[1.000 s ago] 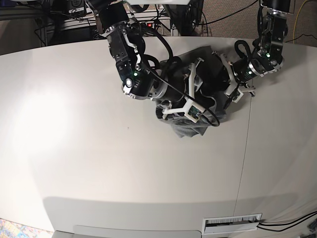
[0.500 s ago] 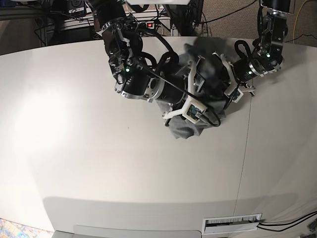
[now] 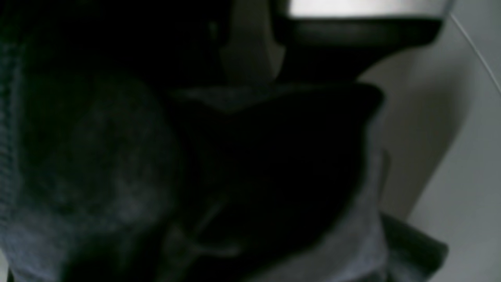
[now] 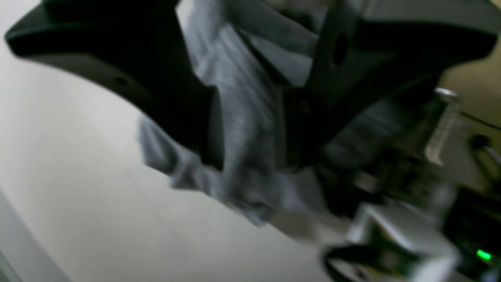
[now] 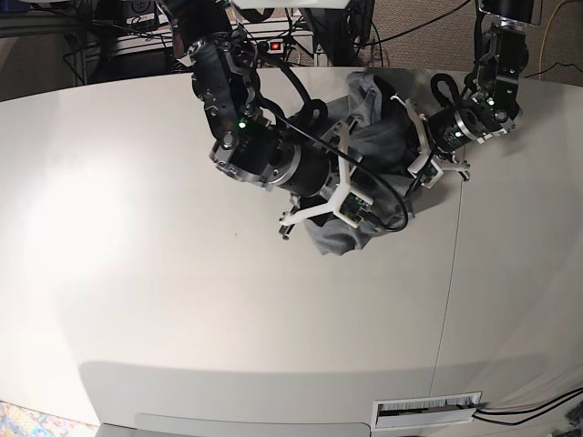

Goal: Fold the T-shirt properly

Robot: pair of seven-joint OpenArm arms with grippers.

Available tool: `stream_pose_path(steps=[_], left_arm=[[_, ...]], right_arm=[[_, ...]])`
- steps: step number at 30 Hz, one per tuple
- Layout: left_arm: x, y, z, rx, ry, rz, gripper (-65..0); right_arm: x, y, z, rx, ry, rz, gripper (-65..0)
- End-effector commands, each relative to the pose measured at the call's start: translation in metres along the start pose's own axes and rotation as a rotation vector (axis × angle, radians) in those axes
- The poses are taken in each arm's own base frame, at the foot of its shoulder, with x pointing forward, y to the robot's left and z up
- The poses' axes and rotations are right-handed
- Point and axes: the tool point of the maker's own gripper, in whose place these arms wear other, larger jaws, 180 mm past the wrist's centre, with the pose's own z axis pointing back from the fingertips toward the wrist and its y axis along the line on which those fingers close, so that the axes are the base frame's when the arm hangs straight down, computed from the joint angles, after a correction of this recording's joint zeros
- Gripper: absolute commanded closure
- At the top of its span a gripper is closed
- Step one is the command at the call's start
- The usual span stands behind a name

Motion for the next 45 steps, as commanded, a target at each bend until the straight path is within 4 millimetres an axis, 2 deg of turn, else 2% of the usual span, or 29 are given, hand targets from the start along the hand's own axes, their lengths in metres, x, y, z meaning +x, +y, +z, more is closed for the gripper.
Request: stream_pose_path(steps=[1,6,11,18,24,26,29,32,36,39,45], left_arm=[[-0.002,0.009,0.002,0.028,0.032,-0.029,0.0],[-0.001,0.010,0.002,0.032,0.030,-0.030,0.0],[-0.001,0.010,0.002,0.032,0.029,-0.030,0.0],[0.000,0.010,0.002,0.031,0.028,-0.030,0.0],[0.001,0.009,0.002,0.024,0.020,-0.022,0.0],[0.002,0.008,0.002,0.022,0.016,-0.017,0.0],[0.002,0.008,0.002,0.022,0.017,-0.018,0.0],[0.002,0.008,0.002,0.022,0.016,-0.017,0.0],[0.002,0.008,0.002,0.022,0.016,-0.017,0.0],[0.002,0.009,0.002,0.022,0.017,-0.018,0.0],[-0.005,0.021,0.004,0.090,0.083,-0.115,0.0]], right_arm=[[0.017,-0.006,0.006,-0.022,-0.054,0.024,-23.0],[0.007,-0.013,0.010,-0.052,-0.021,0.052,-23.0],[-0.009,-0.030,0.014,-0.122,0.038,0.105,-23.0],[-0.024,-0.038,0.020,-0.131,0.054,0.146,-22.9],[-0.036,-0.049,0.008,-0.131,0.071,0.152,-22.6],[-0.038,-0.055,0.001,-0.128,0.073,0.150,-19.4],[-0.031,-0.066,-0.004,-0.135,0.057,0.155,-9.5],[-0.013,-0.071,-0.003,-0.143,-0.008,0.165,0.0],[0.022,-0.064,-0.004,-0.106,-0.145,0.139,0.0],[0.039,-0.058,-0.008,-0.100,-0.186,0.126,0.0],[0.027,-0.076,-0.009,-0.203,-0.082,0.179,0.0]])
